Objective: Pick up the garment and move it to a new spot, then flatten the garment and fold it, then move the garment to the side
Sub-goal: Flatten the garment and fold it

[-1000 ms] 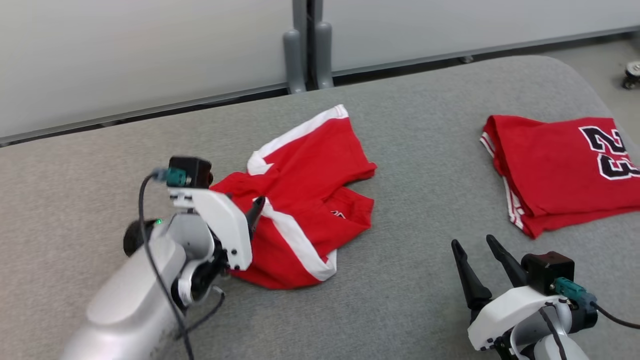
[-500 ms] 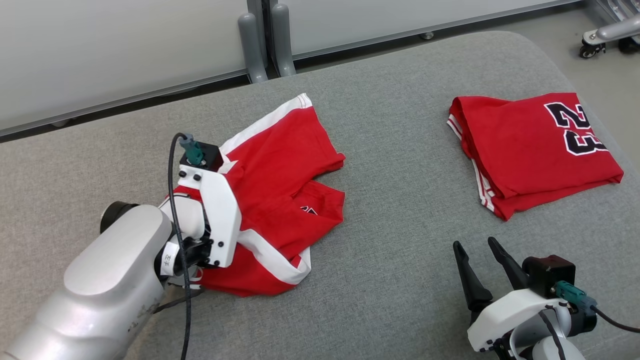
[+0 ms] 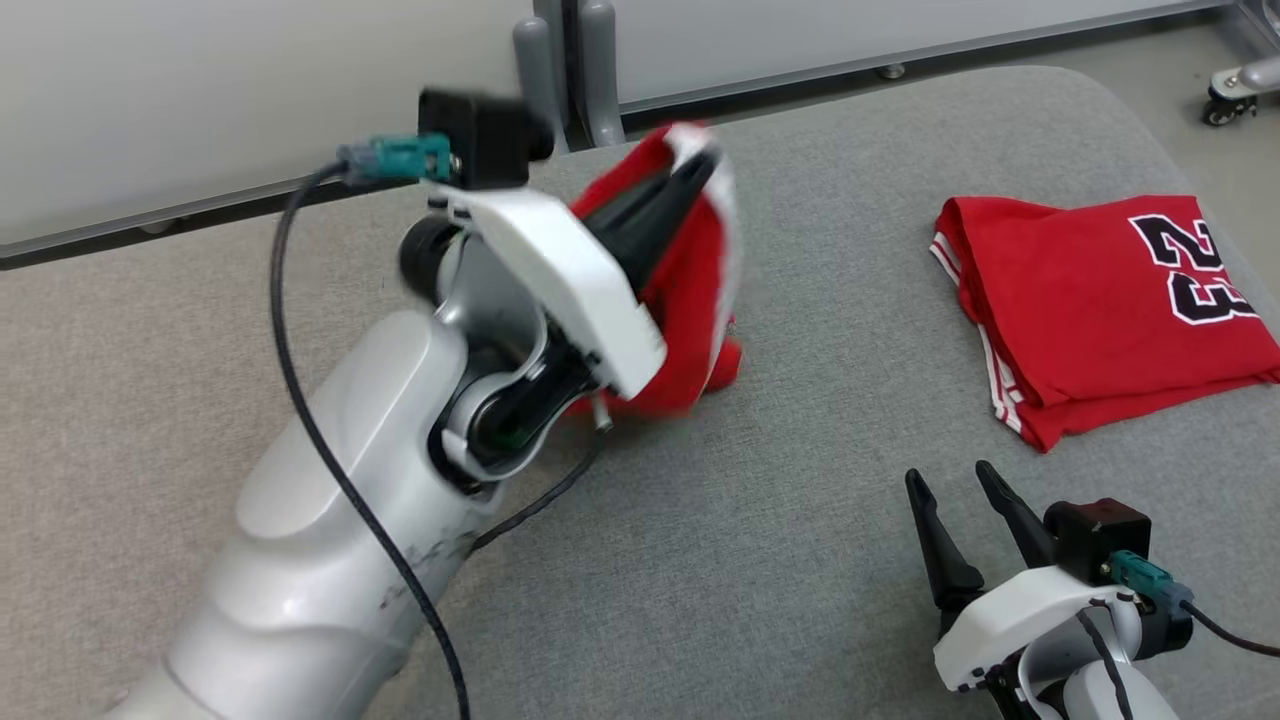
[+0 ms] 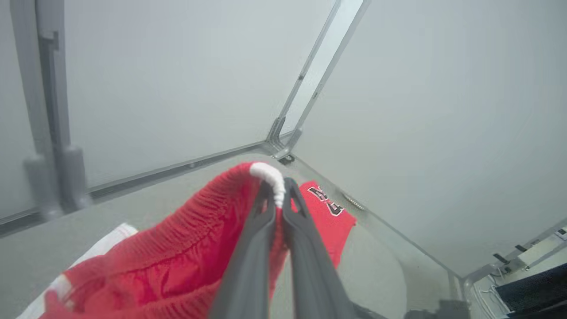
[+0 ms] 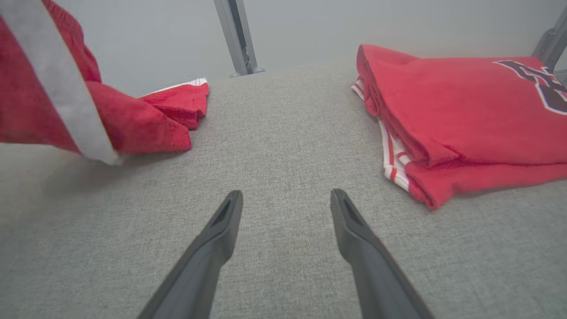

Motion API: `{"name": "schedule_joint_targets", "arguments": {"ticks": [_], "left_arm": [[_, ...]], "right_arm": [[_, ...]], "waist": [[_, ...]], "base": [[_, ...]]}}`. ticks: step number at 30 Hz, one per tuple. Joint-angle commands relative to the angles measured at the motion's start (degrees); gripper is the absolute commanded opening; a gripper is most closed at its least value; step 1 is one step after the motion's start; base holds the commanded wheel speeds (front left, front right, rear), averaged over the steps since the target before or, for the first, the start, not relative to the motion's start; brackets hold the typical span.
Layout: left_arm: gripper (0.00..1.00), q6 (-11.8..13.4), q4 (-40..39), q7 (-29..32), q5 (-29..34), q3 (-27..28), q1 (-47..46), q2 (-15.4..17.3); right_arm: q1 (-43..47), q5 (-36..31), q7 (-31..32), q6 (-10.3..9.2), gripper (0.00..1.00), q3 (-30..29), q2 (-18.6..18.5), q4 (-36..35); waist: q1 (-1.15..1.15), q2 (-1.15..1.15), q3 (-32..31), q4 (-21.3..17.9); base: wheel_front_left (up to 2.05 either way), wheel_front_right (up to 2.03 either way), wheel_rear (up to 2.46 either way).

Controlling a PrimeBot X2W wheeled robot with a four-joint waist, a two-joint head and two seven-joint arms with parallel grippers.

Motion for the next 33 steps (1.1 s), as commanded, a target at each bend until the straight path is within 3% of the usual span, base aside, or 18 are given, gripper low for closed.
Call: {"name": "schedule_joint_targets", "arguments": {"ticks": [1, 5, 8, 15, 20, 31, 32, 33], "left_arm": [[0.0, -0.7, -0.2, -1.3, -0.8, 0.6, -0.3, -0.4], [0.0, -3.6, -2.5, -8.9, -2.9, 3.2, -2.1, -3.3], [0.0, -2.4, -2.9, -10.2, -3.3, 3.1, -0.4, -3.7], [0.0, 2.4, -2.3, -9.4, -1.9, 2.2, 15.1, 5.0], [0.0, 3.3, -0.3, -11.6, -1.9, 1.5, 26.3, 8.8], [0.02, 1.6, 5.7, -16.7, -2.3, 1.7, 31.4, 8.1], [0.38, 1.6, 6.1, -16.6, -2.2, 1.6, 31.3, 8.2], [1.0, 1.4, 6.3, -16.5, -2.1, 1.4, 31.2, 8.3]], "right_arm": [[-0.1, -0.5, 0.2, 0.02, 1.0, -0.2, -0.3, -0.1], [0.5, -0.7, 0.6, 0.03, 1.0, -0.3, -0.7, -0.2], [0.7, -0.8, 0.9, 0.03, 1.0, -0.1, -0.9, -0.6], [1.7, -0.5, 1.6, 0.02, 1.0, 0.0, -1.6, -1.4], [1.8, -0.7, 2.5, 0.03, 1.0, 0.0, -2.1, -2.3], [1.6, -0.8, 4.6, 0.02, 1.0, -0.3, -3.1, -5.0], [1.5, -0.9, 4.9, 0.02, 1.0, -0.3, -3.3, -5.4], [1.4, -0.9, 5.2, 0.02, 1.0, -0.3, -3.5, -6.0]], "waist": [[0.0, 0.0, -0.2, 0.3], [0.0, 0.0, -1.1, 1.6], [0.0, 0.0, -1.8, 2.7], [0.0, 0.0, -2.5, 5.0], [0.0, 0.0, -2.5, 6.8], [0.0, 0.0, -3.3, 9.1], [0.0, 0.0, -3.5, 9.3], [0.0, 0.0, -3.6, 9.4]], "base": [[0.0, 0.0, 0.0], [0.0, 0.0, 0.0], [0.0, 0.0, 0.0], [0.0, 0.0, 0.0], [0.0, 0.0, 0.0], [0.0, 0.0, 0.0], [0.0, 0.0, 0.0], [0.0, 0.0, 0.0]]}}
